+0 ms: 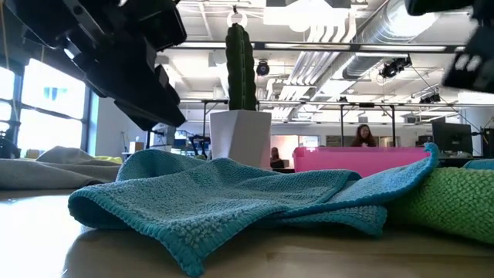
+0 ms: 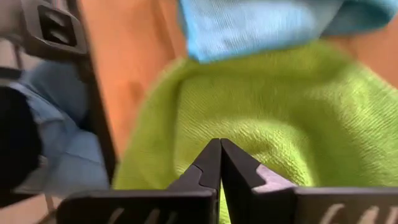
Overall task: Fold microfiber towels
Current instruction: Prepare the towels
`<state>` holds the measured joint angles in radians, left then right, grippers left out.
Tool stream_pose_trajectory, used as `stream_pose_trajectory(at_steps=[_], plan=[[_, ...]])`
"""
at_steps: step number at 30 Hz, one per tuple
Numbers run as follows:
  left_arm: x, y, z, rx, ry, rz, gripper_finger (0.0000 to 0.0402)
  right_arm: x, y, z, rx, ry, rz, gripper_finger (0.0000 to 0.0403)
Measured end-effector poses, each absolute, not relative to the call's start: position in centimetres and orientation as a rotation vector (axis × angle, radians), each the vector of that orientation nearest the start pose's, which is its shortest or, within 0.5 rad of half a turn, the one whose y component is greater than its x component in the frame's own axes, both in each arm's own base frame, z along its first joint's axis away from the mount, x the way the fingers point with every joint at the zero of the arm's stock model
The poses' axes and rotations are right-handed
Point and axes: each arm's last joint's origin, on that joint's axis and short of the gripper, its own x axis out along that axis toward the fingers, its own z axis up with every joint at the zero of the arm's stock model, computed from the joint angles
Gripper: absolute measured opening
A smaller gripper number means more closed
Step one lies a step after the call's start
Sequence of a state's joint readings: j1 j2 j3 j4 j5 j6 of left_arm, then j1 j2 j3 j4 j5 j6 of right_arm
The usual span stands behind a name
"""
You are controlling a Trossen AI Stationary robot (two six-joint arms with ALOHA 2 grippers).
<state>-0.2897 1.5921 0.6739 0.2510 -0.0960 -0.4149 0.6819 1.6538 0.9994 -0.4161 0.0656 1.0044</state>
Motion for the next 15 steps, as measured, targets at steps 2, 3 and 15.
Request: stream_pose_trajectory(at_steps=[2, 3, 15], plan=[[28.5, -8.6, 15.0, -0.266, 0.681, -0.055, 0.0000, 25.1, 20.3, 16.6, 0.483, 1.208, -0.008, 0.0000], [28.5, -8.7, 15.0, -0.263, 0.681, -0.057, 0.0000, 25.2, 20.3, 15.9, 0.479, 1.241, -0.018, 0.0000], [28.2, -10.3, 14.1, -0.253, 0.691, -0.061, 0.0000, 21.3, 20.4, 13.4, 0.591, 1.842, -0.209, 0.0000]])
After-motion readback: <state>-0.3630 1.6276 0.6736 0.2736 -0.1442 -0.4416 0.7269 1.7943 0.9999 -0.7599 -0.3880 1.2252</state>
